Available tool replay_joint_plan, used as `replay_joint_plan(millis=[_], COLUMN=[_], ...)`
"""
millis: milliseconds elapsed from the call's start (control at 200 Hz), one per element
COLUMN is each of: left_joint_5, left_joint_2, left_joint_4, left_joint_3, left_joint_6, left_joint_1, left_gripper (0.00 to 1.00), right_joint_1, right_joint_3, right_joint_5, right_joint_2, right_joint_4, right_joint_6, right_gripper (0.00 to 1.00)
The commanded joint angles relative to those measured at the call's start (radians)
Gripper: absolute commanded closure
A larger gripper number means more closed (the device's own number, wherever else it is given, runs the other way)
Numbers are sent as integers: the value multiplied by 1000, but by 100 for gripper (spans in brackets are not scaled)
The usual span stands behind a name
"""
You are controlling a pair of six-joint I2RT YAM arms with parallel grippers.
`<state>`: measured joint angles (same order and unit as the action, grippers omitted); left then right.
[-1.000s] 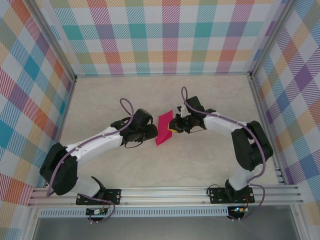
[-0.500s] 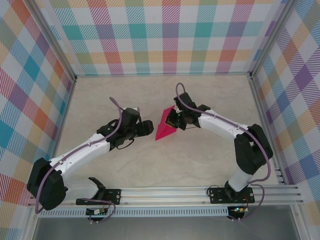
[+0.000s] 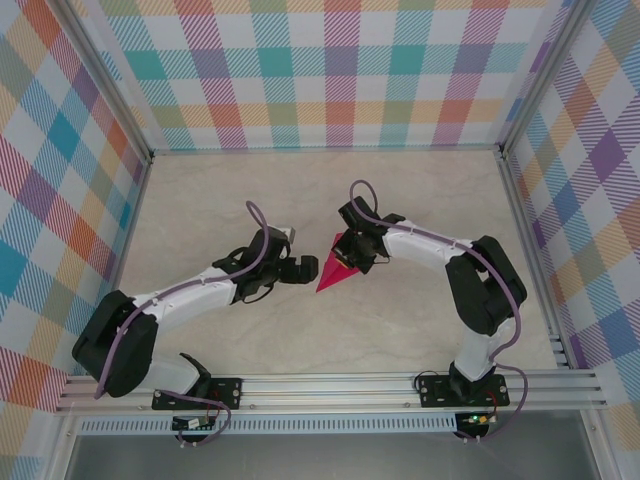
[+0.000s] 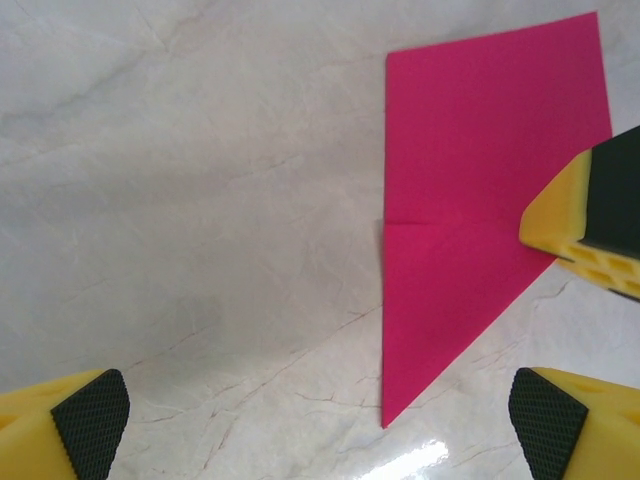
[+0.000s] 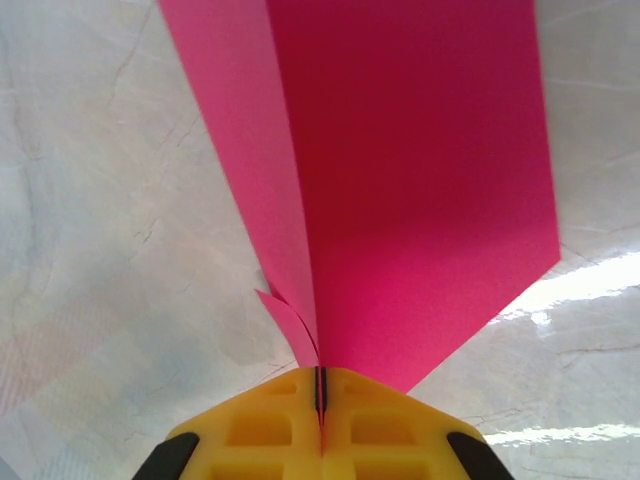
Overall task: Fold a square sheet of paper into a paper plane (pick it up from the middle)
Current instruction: Fourth fold the wing at the center of the table.
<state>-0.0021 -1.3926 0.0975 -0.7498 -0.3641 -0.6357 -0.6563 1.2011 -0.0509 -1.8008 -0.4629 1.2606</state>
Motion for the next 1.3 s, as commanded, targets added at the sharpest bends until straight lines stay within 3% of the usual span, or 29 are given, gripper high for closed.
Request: replay_joint_plan(millis=[0,60,210,335,490,630,1300], left_joint_5=[73,86,98,133,199,242,292], left_joint_2=[2,13,-7,-11,-92,-166,-236], left_joint_4=[-143,-237,-245,-396,-517,-628,-700], left_joint_3=[32,86,96,160,178,190,198], left_joint_6=[62,83,196,265,355,374,496], left_joint_1=[8,7,-8,-27,-28,-28,-5], left_gripper=[0,0,3,6,27,35,62], right_joint_1=[-6,-5,0,5,14,32,53], right_joint_3=[34,38,57,91,127,153,183], right_joint_5=[12,10,-19,-86,-135,-180,-256], right_joint_2=[-20,-24,-43,-71,-92,-110,-132], right_joint_4=[-69,-69,-61,-60,-89,-115,-154], right_joint_6=[81,106,174,209,214,197,133], right_gripper=[98,98,98,98,98,97,96])
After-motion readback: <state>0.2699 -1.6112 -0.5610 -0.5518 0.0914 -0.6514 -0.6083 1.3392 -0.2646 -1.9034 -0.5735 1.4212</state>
